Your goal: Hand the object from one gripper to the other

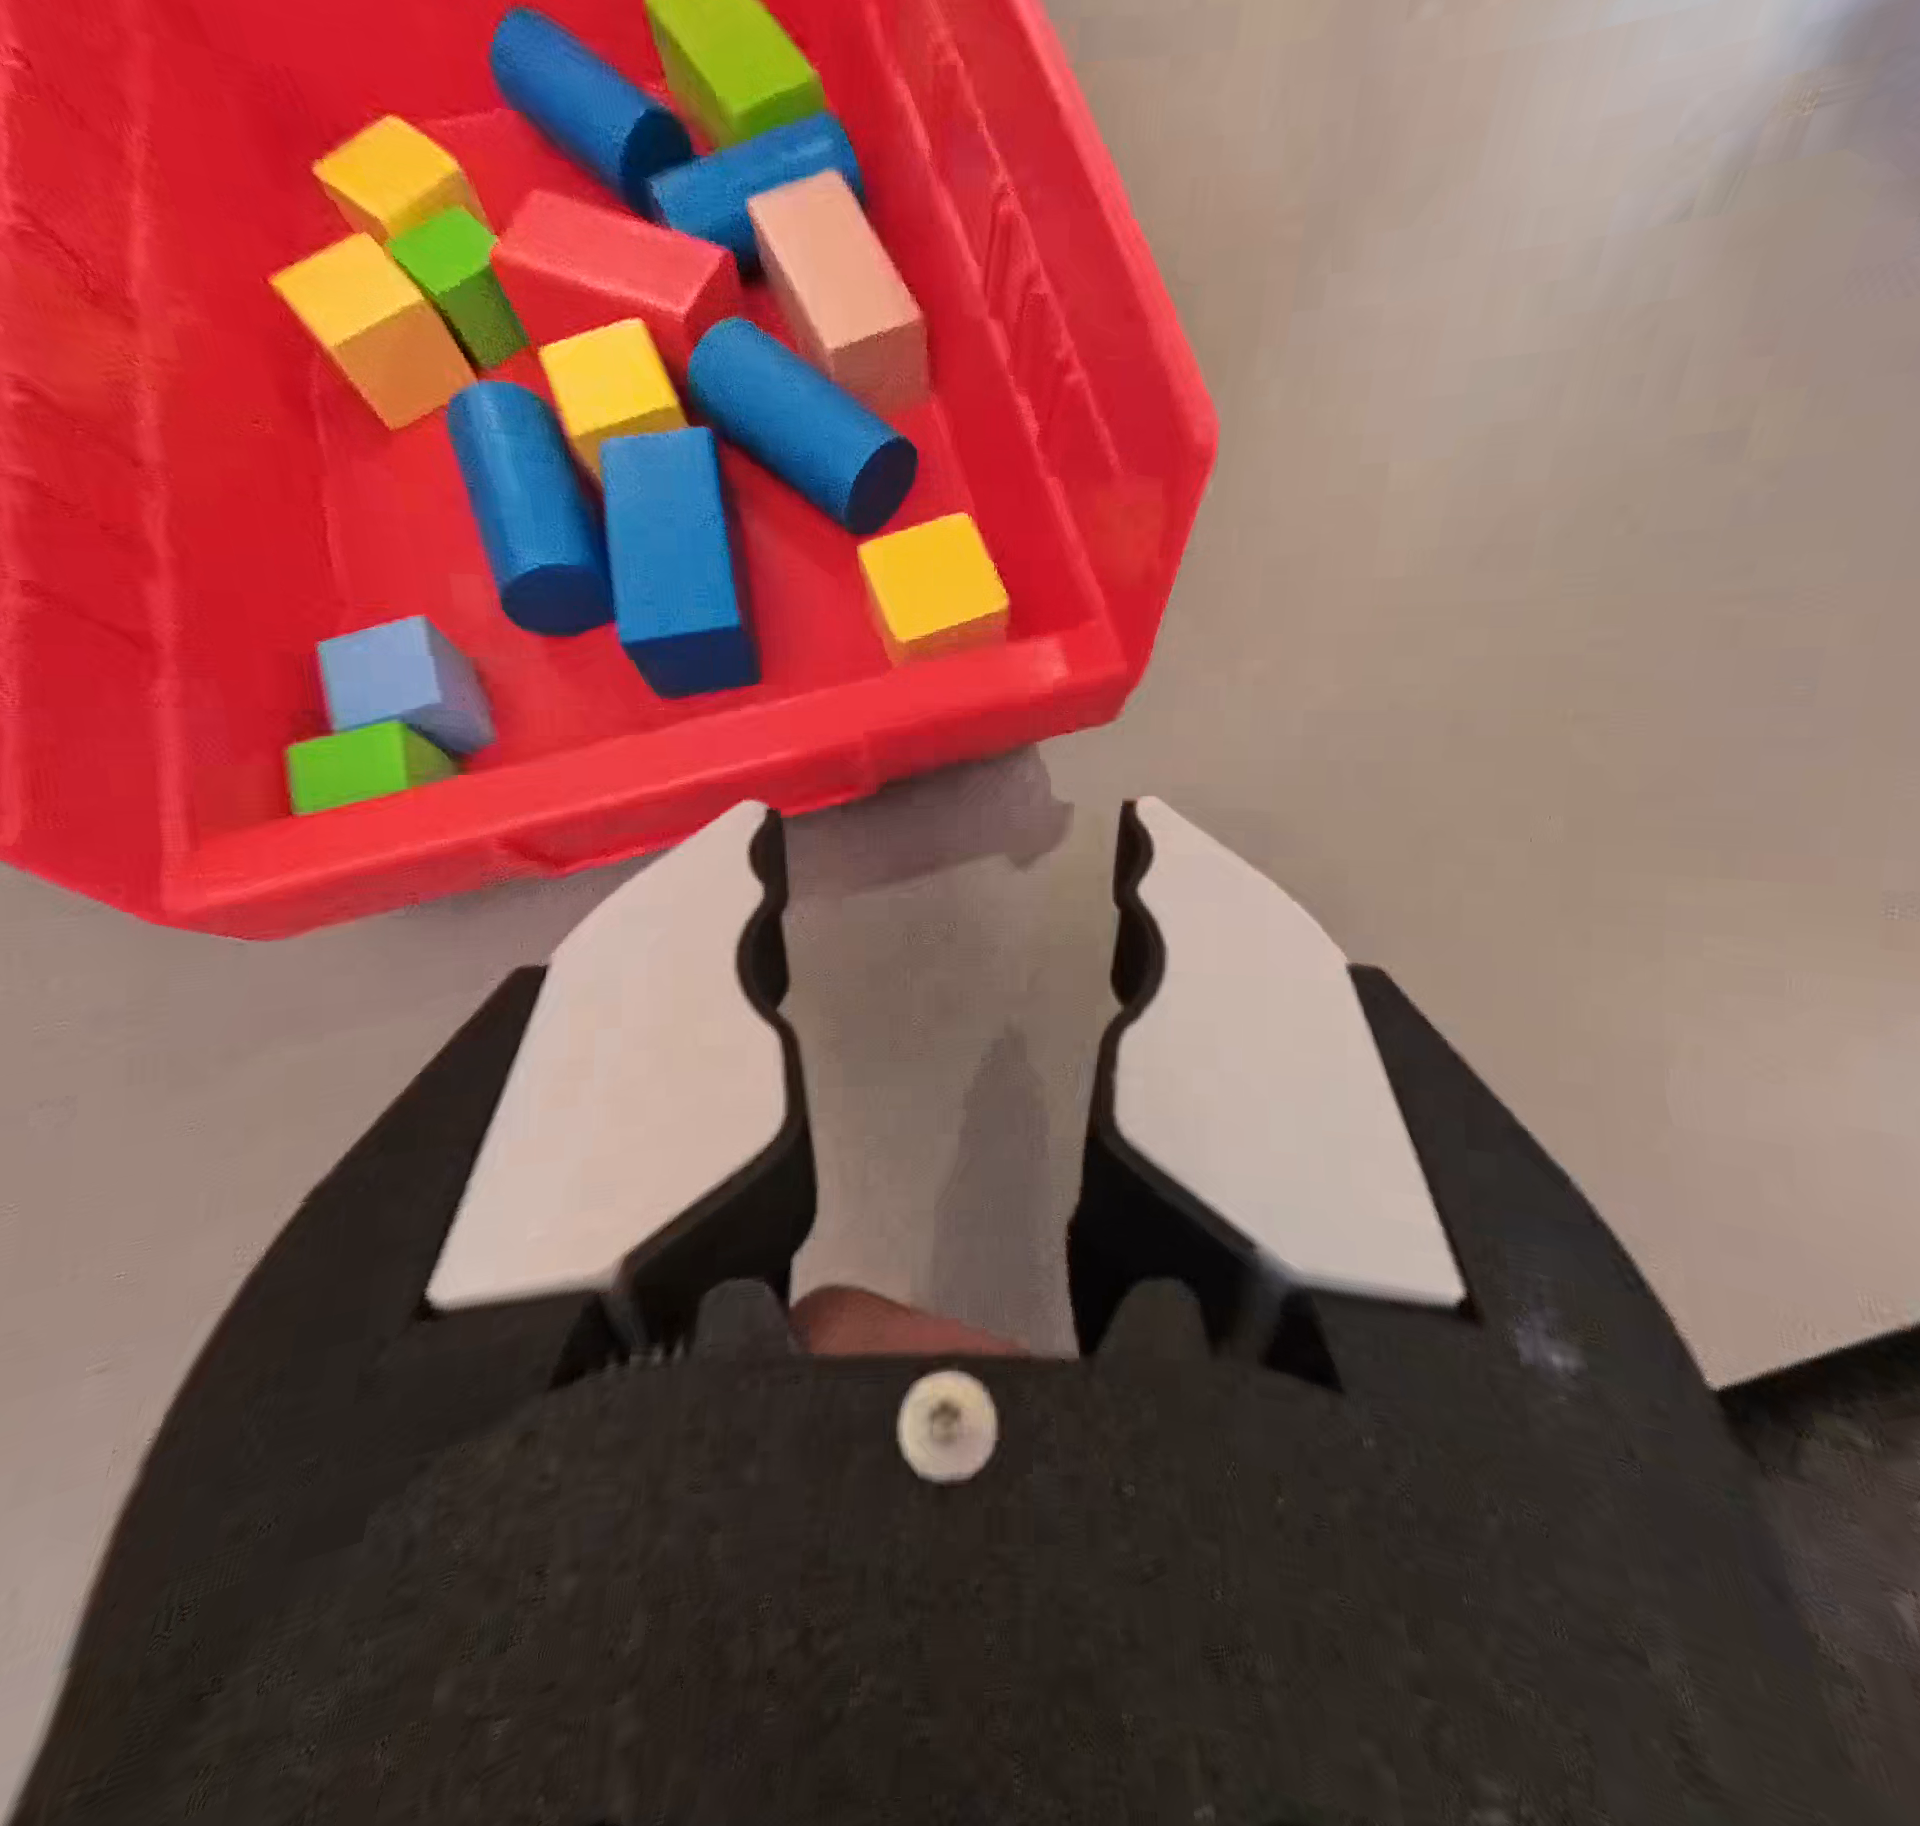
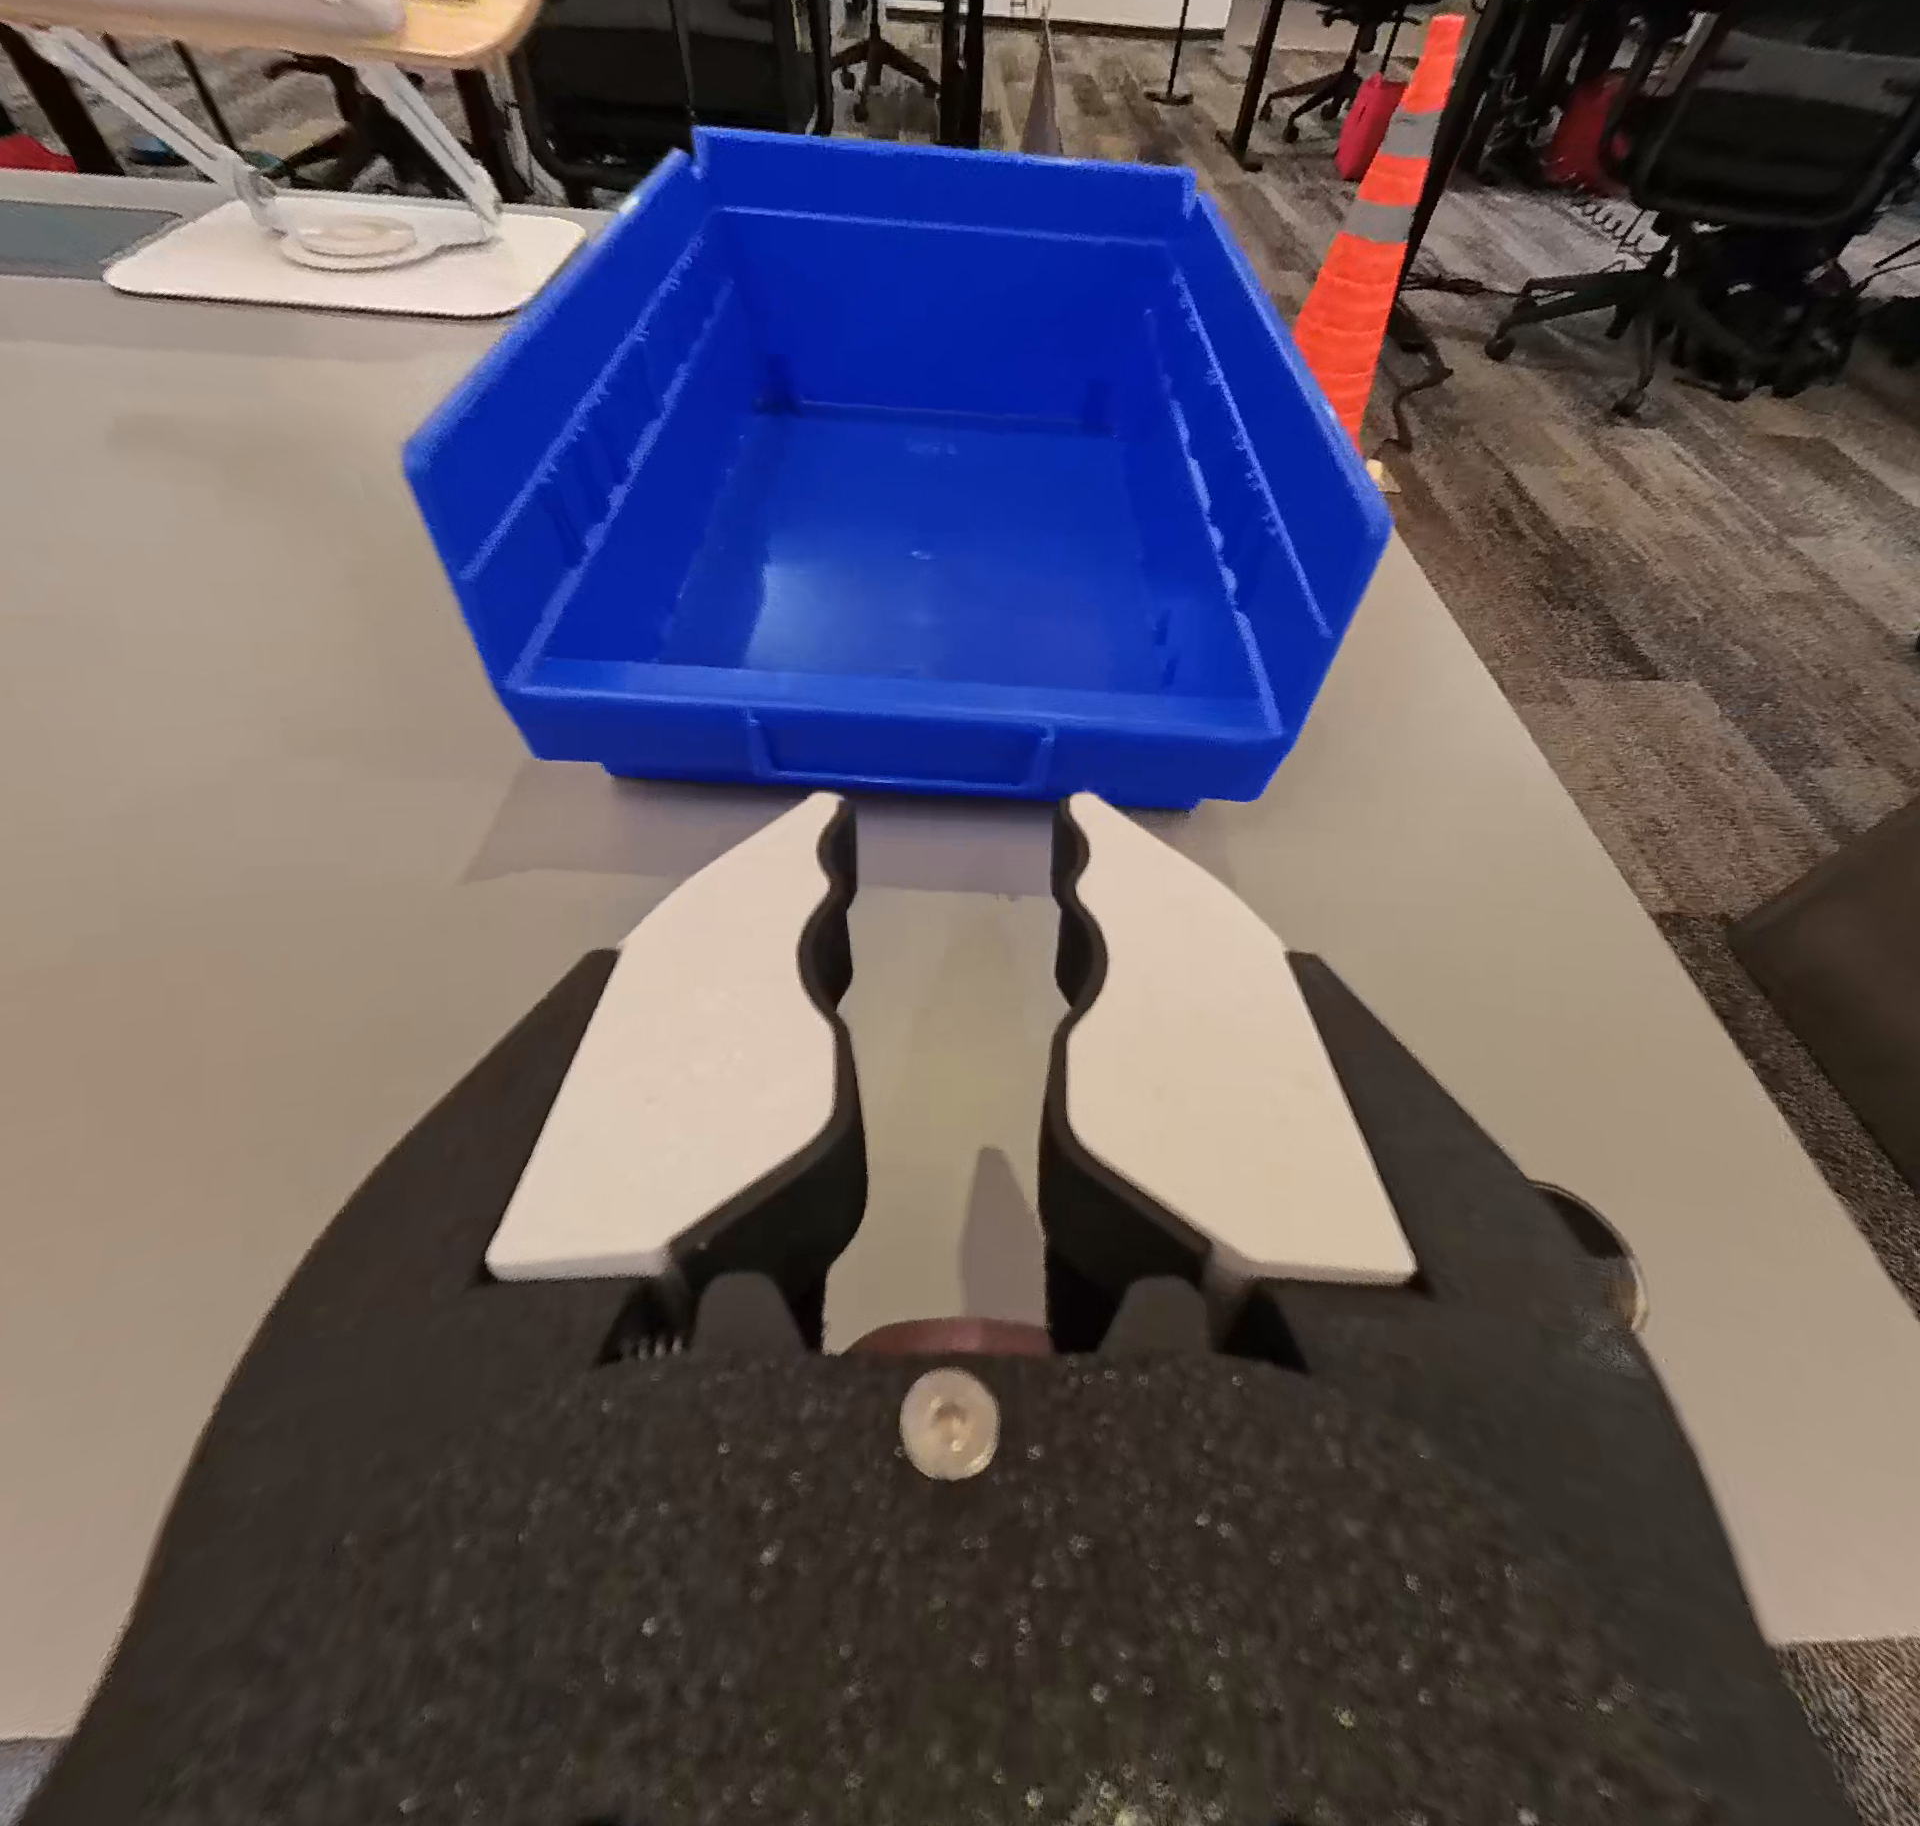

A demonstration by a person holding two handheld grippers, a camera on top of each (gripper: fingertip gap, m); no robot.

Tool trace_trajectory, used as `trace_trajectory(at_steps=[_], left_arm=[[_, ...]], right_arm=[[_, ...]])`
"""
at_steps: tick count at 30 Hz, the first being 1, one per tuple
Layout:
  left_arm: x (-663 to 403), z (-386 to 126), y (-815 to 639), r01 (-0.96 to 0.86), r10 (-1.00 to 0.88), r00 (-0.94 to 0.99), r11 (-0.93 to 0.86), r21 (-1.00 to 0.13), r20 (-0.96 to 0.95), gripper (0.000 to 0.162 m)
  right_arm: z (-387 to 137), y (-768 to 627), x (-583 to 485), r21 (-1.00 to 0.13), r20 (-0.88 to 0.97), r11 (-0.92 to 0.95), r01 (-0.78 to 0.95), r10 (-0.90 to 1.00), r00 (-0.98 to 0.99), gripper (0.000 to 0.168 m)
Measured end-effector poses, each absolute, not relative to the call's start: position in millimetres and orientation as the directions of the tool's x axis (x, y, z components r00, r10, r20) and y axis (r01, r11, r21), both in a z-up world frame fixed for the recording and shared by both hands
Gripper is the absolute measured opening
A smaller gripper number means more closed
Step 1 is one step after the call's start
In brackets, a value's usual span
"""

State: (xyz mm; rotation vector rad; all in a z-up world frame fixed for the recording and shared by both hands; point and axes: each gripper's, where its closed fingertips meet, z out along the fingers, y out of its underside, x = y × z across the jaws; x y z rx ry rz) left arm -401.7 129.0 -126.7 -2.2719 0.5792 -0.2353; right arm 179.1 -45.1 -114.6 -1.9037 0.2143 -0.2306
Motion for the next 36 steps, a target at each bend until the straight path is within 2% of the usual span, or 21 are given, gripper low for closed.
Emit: trace_trajectory(at_steps=[2,3,5,9,12,19,23,26,29,33,36], left_arm=[[-417,-120,151,-0.44,-0.452,0.879,-0.65,-0.62,-0.15,0.063],[-421,-114,164,-0.448,-0.435,0.883,-0.671,-0.591,-0.176,0.057],[-418,-112,189,-0.392,-0.414,0.905,-0.734,-0.555,-0.092,0.053],[-415,-137,216,-0.327,-0.368,0.929,-0.872,-0.364,0.046,0.051],[-420,-154,222,-0.336,-0.354,0.935,-0.902,-0.271,0.018,0.05],[-421,-182,228,-0.316,-0.324,0.945,-0.935,-0.164,0.03,0.039],[-418,-189,231,-0.327,-0.334,0.942,-0.933,-0.149,0.02,0.034],[-423,-184,233,-0.355,-0.363,0.931,-0.919,-0.175,0.019,0.034],[-425,-161,230,-0.332,-0.376,0.917,-0.905,-0.265,0.135,0.034],[-432,-102,232,-0.219,-0.399,0.859,-0.852,-0.475,0.32,0.034],[-427,-35,231,-0.087,-0.525,0.712,-0.724,-0.684,0.466,0.033]], right_arm=[[-111,-42,169,-0.945,0.058,-0.328,-0.022,-0.232,0.971,0.036],[-110,-41,164,-0.943,0.067,-0.332,-0.009,-0.217,0.974,0.036],[-108,-41,156,-0.944,0.085,-0.328,0.016,-0.196,0.977,0.036],[-104,-43,150,-0.943,0.119,-0.329,0.055,-0.178,0.977,0.036],[-104,-44,154,-0.943,0.119,-0.33,0.053,-0.181,0.976,0.036],[-115,-45,166,-0.936,0.022,-0.349,-0.045,-0.184,0.983,0.036],[-120,-46,168,-0.93,-0.021,-0.358,-0.087,-0.186,0.982,0.036],[-119,-46,166,-0.929,-0.011,-0.362,-0.078,-0.184,0.983,0.036],[-115,-47,162,-0.931,0.01,-0.361,-0.055,-0.176,0.984,0.036],[-95,-42,150,-0.945,-0.05,-0.316,-0.083,-0.113,0.992,0.036],[-74,-28,130,-0.944,-0.126,-0.31,-0.111,0.028,0.992,0.037]])
